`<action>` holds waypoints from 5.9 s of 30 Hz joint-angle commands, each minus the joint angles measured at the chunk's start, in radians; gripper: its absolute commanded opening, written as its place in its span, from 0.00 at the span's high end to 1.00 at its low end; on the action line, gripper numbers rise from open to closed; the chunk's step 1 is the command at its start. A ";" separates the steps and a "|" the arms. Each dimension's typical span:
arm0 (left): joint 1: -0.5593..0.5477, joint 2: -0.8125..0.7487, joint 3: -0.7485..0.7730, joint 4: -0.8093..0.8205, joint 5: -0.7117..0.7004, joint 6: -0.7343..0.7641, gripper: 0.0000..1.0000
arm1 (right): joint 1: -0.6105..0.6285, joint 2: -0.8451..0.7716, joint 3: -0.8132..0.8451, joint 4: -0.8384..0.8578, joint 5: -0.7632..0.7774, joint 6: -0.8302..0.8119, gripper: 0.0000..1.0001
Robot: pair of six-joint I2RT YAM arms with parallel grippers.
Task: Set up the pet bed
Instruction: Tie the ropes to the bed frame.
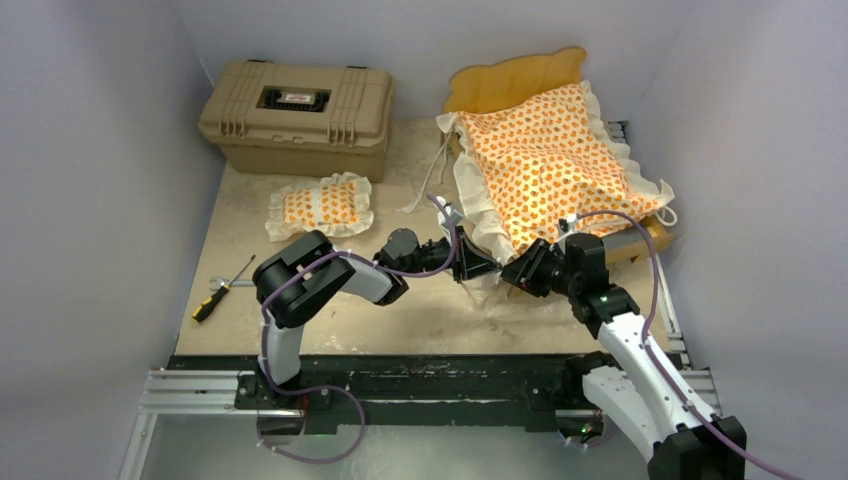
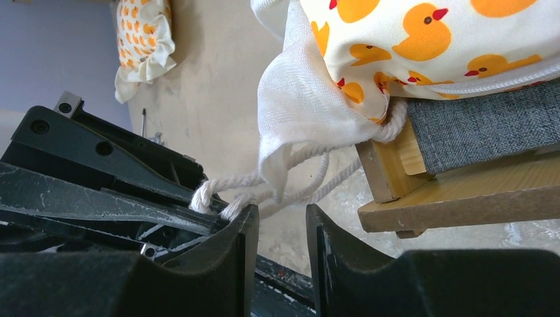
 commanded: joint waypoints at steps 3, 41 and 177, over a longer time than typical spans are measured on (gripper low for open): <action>0.000 0.005 -0.011 0.057 -0.006 -0.017 1.00 | -0.002 -0.064 0.052 -0.009 0.063 -0.022 0.64; 0.002 0.006 0.006 0.065 0.027 -0.049 1.00 | -0.015 -0.174 -0.002 0.057 0.003 -0.131 0.60; -0.043 0.006 0.351 -1.476 -0.413 0.935 1.00 | -0.019 -0.129 0.029 0.025 -0.014 -0.279 1.00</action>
